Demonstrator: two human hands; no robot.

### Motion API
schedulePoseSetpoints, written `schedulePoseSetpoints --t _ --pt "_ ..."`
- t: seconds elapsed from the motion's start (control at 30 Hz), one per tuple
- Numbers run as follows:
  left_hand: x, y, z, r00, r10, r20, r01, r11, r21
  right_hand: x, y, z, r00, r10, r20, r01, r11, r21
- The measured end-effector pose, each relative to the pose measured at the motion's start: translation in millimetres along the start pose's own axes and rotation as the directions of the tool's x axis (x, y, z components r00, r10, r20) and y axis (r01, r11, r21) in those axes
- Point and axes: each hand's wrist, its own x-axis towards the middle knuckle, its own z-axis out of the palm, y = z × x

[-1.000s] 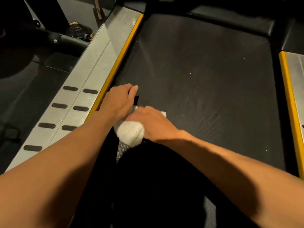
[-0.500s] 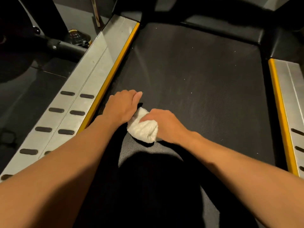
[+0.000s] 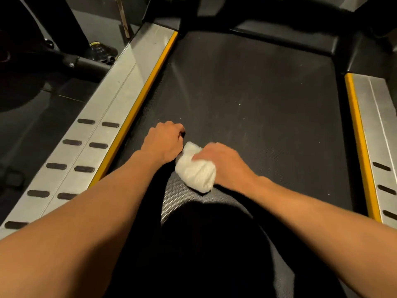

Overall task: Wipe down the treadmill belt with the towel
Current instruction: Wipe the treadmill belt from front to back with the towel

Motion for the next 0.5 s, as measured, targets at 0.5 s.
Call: schedulePoseSetpoints --t 0.5 --pt "-5 18 6 0.994 0.104 -0.028 -0.103 0.994 0.028 24 49 -16 0.954 0.271 -0.126 -0.274 0.962 -0.008"
